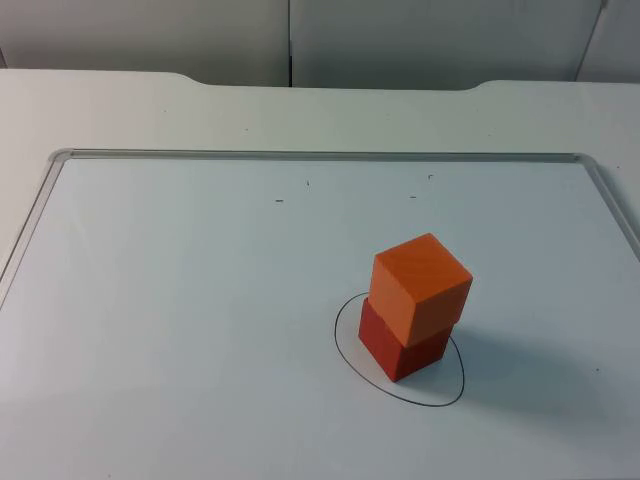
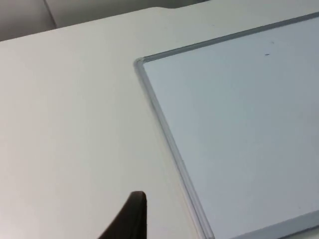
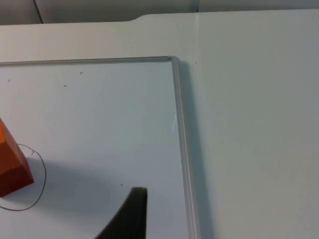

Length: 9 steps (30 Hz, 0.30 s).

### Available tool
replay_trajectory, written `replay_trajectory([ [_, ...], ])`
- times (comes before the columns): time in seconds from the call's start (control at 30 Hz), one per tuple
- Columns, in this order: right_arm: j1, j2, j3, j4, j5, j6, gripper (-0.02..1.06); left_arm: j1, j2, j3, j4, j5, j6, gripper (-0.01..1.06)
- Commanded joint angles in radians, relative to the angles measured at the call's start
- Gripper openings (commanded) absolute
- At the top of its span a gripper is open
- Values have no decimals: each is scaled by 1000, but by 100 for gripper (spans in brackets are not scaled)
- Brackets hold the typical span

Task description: Pick up one cube with the left hand and another cube with the right hand. First place the cube in the right hand at the target position, then stack the cube in the left hand on top.

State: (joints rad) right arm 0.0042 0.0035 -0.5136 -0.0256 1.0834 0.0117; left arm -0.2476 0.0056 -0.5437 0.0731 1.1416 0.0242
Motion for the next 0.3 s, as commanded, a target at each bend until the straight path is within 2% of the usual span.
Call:
replay_trajectory([
  [0.0, -8, -4, 4, -1, -5, -1, 105, 58, -6, -2, -3, -12, -5, 105],
  [0.13, -8, -4, 4, -1, -5, -1, 105, 171, -6, -2, -3, -12, -5, 105],
  [0.27, -8, -4, 4, -1, -5, -1, 105, 236, -6, -2, -3, -12, -5, 105],
])
